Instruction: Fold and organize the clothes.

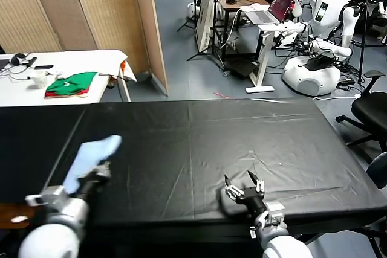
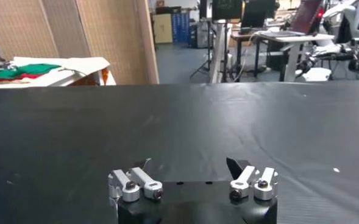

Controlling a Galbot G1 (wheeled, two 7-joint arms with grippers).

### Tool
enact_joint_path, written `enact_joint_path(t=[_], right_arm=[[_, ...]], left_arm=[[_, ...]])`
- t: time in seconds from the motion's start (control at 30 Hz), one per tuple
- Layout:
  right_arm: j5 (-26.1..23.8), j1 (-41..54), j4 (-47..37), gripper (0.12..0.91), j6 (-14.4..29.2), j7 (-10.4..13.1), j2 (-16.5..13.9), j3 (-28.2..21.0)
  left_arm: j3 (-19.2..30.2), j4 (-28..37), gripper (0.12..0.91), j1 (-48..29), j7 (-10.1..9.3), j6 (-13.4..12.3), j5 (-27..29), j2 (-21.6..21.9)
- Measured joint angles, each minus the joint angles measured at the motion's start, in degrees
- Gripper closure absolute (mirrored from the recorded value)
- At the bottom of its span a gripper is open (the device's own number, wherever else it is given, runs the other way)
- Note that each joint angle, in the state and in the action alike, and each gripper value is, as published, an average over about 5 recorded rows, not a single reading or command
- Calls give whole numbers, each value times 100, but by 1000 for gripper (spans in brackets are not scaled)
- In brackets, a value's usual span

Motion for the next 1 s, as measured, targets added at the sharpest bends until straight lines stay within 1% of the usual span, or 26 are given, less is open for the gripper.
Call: enact_joint_path(t=[0.1, 0.2, 0.27, 0.33, 0.37, 0.43, 0.47, 0.5, 0.57, 0.6, 0.63, 0.7, 0.73, 0.8, 0.83, 1.0], right_arm=[[151, 31, 29, 118, -64, -12, 17, -41], [451, 88, 69, 118, -228, -8, 0, -92], [703, 136, 83, 118, -364, 4, -30, -124], [978, 198, 92, 118, -492, 10, -75, -172], [1110, 233, 95, 118, -549, 13, -101, -201], [1347, 310, 98, 118, -649, 12, -155, -275], [1433, 351, 92, 118, -689, 11, -176, -316], [1495, 394, 79, 118, -724, 8, -189, -360], [1559, 488, 29, 118, -789, 2, -190, -457], [1568, 543, -10, 118, -818, 3, -175, -509], [1571, 603, -55, 118, -844, 7, -152, -563], [1572, 741, -164, 118, -885, 23, -92, -673], [1561, 813, -226, 118, -895, 30, -56, -729], [1513, 961, -366, 118, -902, 28, 16, -844], [1481, 1032, -440, 118, -900, 20, 52, -908], [1369, 1331, -811, 118, -886, -33, 197, -1240]], left_arm=[[487, 192, 859, -268, 66, -64, 145, -305], [811, 397, 859, -419, 183, -115, 385, -508], [940, 484, 859, -457, 309, -125, 526, -575], [1020, 521, 839, -466, 469, -123, 603, -607], [1046, 525, 810, -462, 557, -125, 614, -614], [1074, 514, 714, -441, 718, -139, 571, -617], [1079, 501, 658, -426, 787, -153, 533, -616], [1076, 484, 582, -410, 846, -173, 498, -616], [1055, 452, 469, -382, 914, -221, 490, -614], [1035, 446, 393, -374, 913, -252, 537, -615], [1008, 450, 336, -369, 888, -284, 609, -614], [948, 474, 225, -361, 800, -345, 782, -606], [913, 490, 185, -355, 755, -371, 861, -597], [845, 508, 140, -332, 703, -400, 972, -575], [807, 513, 131, -313, 694, -409, 1015, -565], [624, 509, 124, -191, 722, -482, 1268, -585]])
